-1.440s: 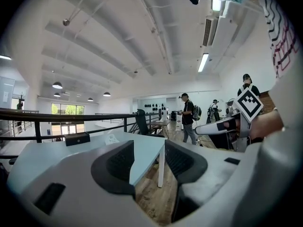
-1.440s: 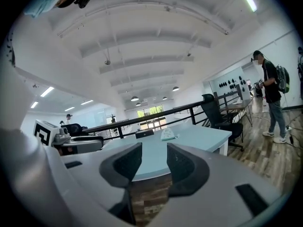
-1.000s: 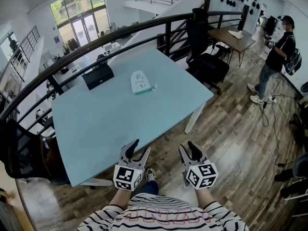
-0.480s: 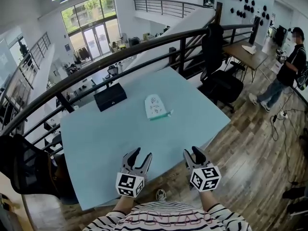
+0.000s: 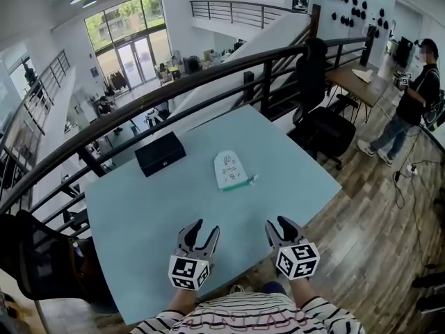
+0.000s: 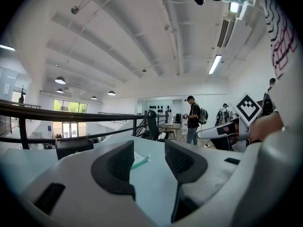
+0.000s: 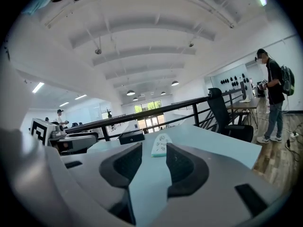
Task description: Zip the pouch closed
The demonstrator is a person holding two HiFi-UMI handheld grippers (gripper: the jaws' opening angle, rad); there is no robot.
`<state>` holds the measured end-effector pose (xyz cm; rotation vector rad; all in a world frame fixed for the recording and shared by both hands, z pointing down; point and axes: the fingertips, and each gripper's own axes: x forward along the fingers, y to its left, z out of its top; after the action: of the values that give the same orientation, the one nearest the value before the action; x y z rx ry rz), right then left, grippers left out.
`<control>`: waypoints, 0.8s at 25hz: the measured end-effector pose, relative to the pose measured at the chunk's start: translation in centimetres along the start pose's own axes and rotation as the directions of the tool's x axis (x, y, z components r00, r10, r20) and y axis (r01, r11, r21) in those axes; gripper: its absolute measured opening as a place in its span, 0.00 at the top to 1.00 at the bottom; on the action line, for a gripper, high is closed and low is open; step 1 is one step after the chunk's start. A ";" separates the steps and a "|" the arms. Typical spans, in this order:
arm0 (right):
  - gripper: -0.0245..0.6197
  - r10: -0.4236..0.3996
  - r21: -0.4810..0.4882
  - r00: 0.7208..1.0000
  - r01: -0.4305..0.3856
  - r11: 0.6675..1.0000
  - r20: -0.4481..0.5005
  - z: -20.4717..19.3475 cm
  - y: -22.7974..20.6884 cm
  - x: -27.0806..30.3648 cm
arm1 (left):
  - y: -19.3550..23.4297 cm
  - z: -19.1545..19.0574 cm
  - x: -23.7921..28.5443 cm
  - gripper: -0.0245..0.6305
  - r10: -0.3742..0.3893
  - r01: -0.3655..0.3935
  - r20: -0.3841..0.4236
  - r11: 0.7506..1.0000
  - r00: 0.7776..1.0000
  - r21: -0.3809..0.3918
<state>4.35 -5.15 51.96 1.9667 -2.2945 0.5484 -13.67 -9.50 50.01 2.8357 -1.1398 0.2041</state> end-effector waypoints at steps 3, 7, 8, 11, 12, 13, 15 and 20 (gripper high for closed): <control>0.72 0.016 0.001 1.000 -0.016 1.000 -0.016 0.1 -0.4 2.1 | 1.2 -0.6 0.8 0.69 0.024 -0.024 -0.013 1.000 1.000 -0.012; 0.72 0.057 -0.008 0.998 -0.057 0.998 -0.028 0.9 -1.4 5.6 | 3.0 -0.9 2.2 0.68 0.079 -0.080 -0.022 0.997 0.997 -0.021; 0.72 0.072 -0.013 0.997 -0.072 0.997 -0.032 1.1 -1.9 6.5 | 3.3 -0.9 2.6 0.68 0.100 -0.100 -0.024 0.995 0.995 -0.024; 0.72 0.118 -0.038 0.992 -0.120 0.992 -0.048 2.1 -3.4 9.0 | 4.2 -0.7 4.1 0.68 0.166 -0.166 -0.030 0.986 0.986 -0.032; 0.72 0.131 -0.046 0.990 -0.133 0.990 -0.055 2.4 -3.9 9.8 | 4.4 -0.6 4.6 0.68 0.184 -0.185 -0.033 0.982 0.982 -0.034; 0.72 0.144 -0.051 0.988 -0.147 0.988 -0.064 2.7 -4.3 10.7 | 4.6 -0.5 5.1 0.69 0.202 -0.203 -0.037 0.979 0.979 -0.035; 0.72 0.170 -0.063 0.982 -0.176 0.982 -0.084 3.2 -5.1 12.3 | 5.1 -0.3 6.0 0.69 0.235 -0.237 -0.047 0.971 0.971 -0.038; 0.72 0.219 -0.106 0.967 -0.233 0.967 -0.131 4.1 -7.5 16.1 | 5.6 0.1 8.6 0.68 0.305 -0.308 -0.053 0.950 0.951 -0.052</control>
<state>9.50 -22.49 54.33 1.5856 -2.4298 0.5133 -11.37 -19.42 51.33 2.5747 -1.5453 0.2461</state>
